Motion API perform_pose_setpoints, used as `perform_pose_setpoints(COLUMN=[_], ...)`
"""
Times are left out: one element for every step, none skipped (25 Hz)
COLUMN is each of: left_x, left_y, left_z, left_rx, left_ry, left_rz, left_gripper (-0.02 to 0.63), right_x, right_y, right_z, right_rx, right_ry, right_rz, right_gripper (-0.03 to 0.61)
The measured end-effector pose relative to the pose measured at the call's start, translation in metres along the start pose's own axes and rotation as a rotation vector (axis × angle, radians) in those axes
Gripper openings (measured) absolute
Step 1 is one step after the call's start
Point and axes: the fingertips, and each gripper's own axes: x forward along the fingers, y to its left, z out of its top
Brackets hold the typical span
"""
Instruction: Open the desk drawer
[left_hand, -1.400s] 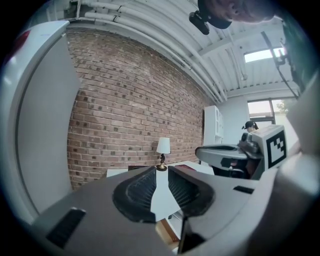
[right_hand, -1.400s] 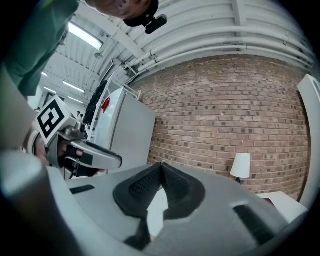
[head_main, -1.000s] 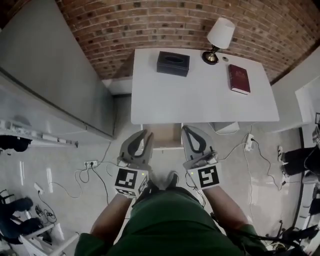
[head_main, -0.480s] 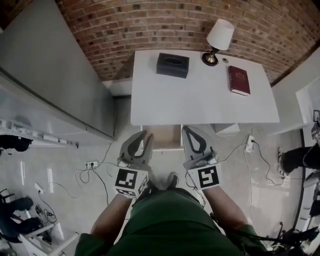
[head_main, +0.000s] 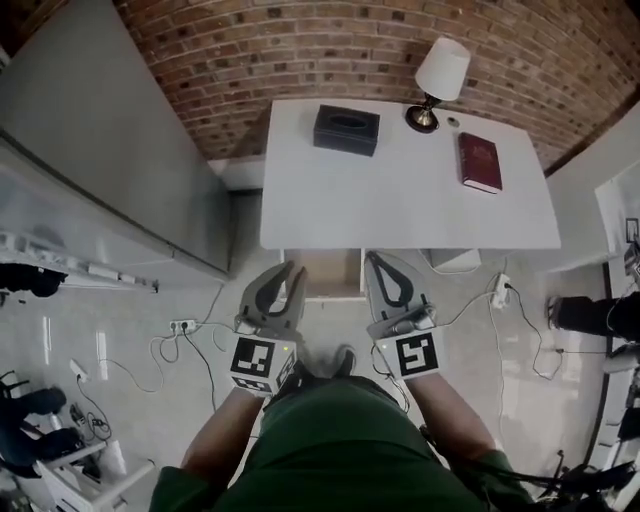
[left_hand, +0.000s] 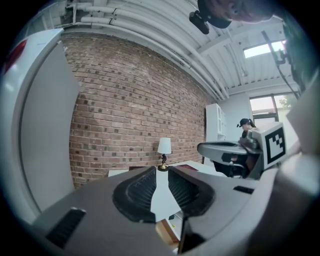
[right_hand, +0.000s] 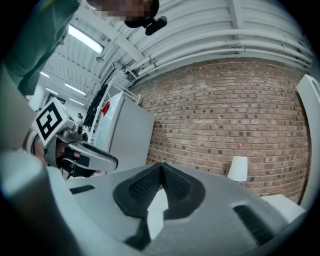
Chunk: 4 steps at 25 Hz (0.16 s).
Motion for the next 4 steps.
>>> perform_pose_setpoints(left_x=[0.0001,0.0002,0.0003,0.0004], left_y=[-0.0014,-0.0027,-0.004,-0.0053], left_z=[-0.0001,-0.0001,-0.0001,0.0], left_rx=[0.001,0.002,0.002,0.003], left_ry=[0.0,0.0,0.0,0.0], left_rz=[0.002,0.005,0.007,0.01], left_gripper=[0.067,0.067,0.069,0.067], right_x=[-0.0014,-0.0027,-0.0039,-0.0051], right_y=[-0.001,-0.0021,-0.0031,-0.0042], right_z=[-0.0002,-0.0005,-0.0007,-0.0009], right_rx=[-0.002,-0.002,-0.002,-0.001], right_ry=[-0.001,-0.001,-0.002,-0.002], right_rz=[0.002,0.004,0.005,0.007], right_gripper=[0.002,0.001,0.001,0.002])
